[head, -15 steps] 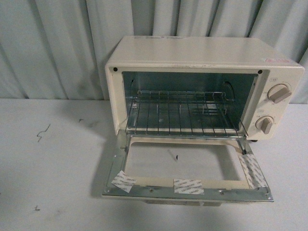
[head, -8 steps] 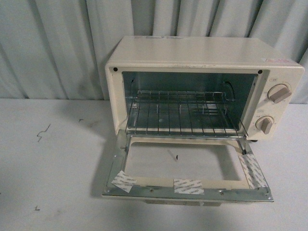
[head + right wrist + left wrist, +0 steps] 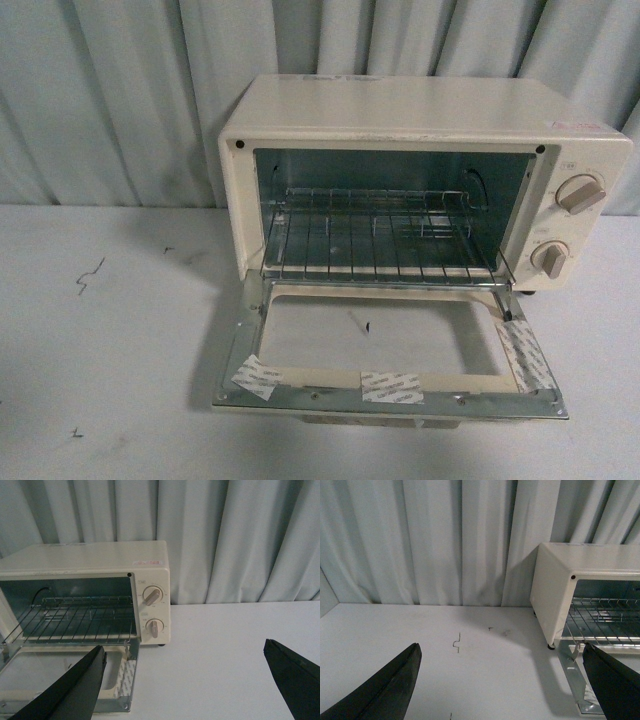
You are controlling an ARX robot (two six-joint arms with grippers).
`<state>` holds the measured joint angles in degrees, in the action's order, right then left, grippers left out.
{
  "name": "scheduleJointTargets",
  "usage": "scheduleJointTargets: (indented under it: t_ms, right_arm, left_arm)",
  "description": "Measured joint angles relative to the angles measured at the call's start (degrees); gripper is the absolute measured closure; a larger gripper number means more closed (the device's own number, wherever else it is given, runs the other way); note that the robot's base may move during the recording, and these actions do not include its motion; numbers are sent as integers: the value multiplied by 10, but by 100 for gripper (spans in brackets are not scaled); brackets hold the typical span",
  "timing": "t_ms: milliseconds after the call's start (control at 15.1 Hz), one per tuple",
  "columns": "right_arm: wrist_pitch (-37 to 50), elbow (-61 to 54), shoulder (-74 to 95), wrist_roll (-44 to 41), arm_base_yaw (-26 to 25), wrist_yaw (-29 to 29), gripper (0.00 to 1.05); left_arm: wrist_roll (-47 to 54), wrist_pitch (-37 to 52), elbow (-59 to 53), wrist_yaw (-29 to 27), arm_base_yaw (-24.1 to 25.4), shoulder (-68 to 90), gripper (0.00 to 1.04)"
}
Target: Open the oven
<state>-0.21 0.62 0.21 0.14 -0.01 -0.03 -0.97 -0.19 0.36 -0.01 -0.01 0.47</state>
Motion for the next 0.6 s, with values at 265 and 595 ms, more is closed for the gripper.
scheduleJointTargets:
  t_ms: [265, 595]
  right_arm:
    - [0, 0, 0, 0, 0, 0, 6]
    - [0, 0, 0, 0, 0, 0, 6]
  left_arm:
    - [0, 0, 0, 0, 0, 0, 7]
    - [0, 0, 0, 0, 0, 0, 7]
